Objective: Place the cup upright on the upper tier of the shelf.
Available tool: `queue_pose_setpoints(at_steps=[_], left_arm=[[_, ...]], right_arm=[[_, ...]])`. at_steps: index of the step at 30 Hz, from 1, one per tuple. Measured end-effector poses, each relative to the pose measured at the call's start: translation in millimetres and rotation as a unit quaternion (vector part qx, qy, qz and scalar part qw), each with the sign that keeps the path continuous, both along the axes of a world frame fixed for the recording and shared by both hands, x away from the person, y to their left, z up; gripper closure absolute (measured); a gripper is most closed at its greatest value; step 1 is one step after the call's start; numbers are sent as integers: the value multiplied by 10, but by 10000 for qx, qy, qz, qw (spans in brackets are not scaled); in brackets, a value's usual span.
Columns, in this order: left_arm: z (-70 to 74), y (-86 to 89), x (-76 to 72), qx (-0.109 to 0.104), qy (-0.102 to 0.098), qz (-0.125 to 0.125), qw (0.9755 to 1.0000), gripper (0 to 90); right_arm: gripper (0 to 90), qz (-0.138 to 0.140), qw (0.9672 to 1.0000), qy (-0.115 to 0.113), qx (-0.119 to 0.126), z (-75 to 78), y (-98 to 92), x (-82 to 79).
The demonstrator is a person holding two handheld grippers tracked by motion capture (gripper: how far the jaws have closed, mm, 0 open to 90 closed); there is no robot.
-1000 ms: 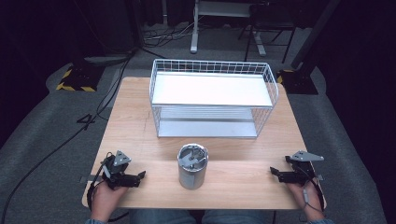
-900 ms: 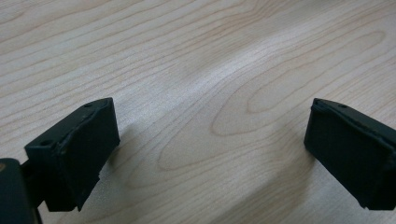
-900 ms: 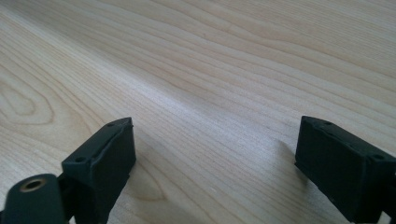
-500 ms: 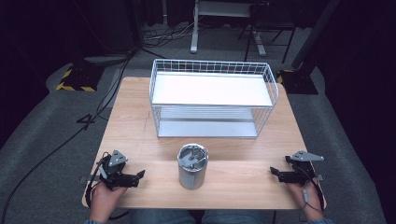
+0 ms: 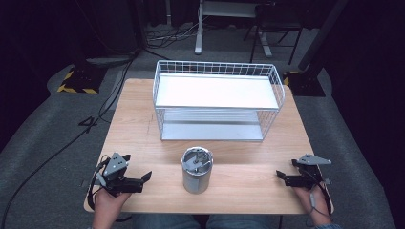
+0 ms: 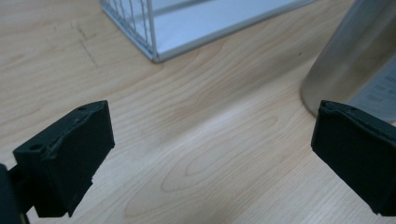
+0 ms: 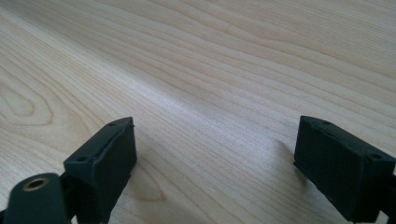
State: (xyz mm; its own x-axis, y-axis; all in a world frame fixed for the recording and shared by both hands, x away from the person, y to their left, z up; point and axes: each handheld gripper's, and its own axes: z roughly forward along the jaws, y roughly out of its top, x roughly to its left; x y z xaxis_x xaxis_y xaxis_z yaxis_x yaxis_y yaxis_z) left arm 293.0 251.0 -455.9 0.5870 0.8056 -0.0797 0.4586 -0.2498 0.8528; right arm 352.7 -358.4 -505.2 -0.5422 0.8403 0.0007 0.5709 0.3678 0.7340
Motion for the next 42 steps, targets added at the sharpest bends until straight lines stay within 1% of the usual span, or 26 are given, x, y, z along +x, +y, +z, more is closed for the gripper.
queue_pose_setpoints(at_steps=[3,5,8,9,11,18,19,21,28,29,30,31,34,37,40,41,42], left_arm=[[46,-3,-30,-169,-160,-89,9997,0],[70,-3,-50,-219,-249,-117,9994,0],[105,-2,-79,-350,-403,-183,9984,0],[114,-3,-88,-402,-421,-208,9981,0],[130,-8,-98,-440,-474,-250,9976,0],[161,-61,-117,-443,-514,-336,9971,0],[165,-81,-118,-536,-495,-400,9965,0],[179,-108,-123,-556,-499,-446,9962,0],[278,-248,-164,-558,-646,-650,9942,0],[296,-282,-171,-576,-668,-712,9935,0],[306,-302,-176,-584,-663,-736,9934,0],[322,-327,-175,-593,-688,-814,9925,0],[349,-385,-173,-786,-677,-991,9897,0],[380,-442,-170,-876,-713,-1135,9871,0],[400,-514,-171,-908,-732,-1237,9854,0],[405,-548,-169,-933,-723,-1293,9845,0],[408,-573,-167,-917,-723,-1335,9842,0]], right_arm=[[132,2,10000,-1,-2,0,-1,0],[134,4,10000,-2,-4,0,-1,0],[136,1,10000,-3,-3,1,-3,0],[136,1,10000,-4,-3,1,-3,0],[138,-3,10000,-5,-2,1,-3,0],[141,-8,10000,-16,-1,1,-4,1],[141,-8,10000,-15,-3,1,-4,1],[141,-8,10000,-16,-4,1,-4,1],[141,-6,10000,-15,0,1,-4,0],[141,-6,10000,-14,-1,1,-4,0],[141,-8,10000,-11,0,1,-4,0],[141,-6,10000,-15,-1,1,-4,0],[141,-9,10000,-17,-5,1,-4,0],[141,-9,10000,-16,-5,1,-4,0],[141,-54,10000,-20,-8,1,5,-1],[141,-63,10000,-20,-9,0,9,-2],[142,-67,10000,-26,1,-1,16,-2]])
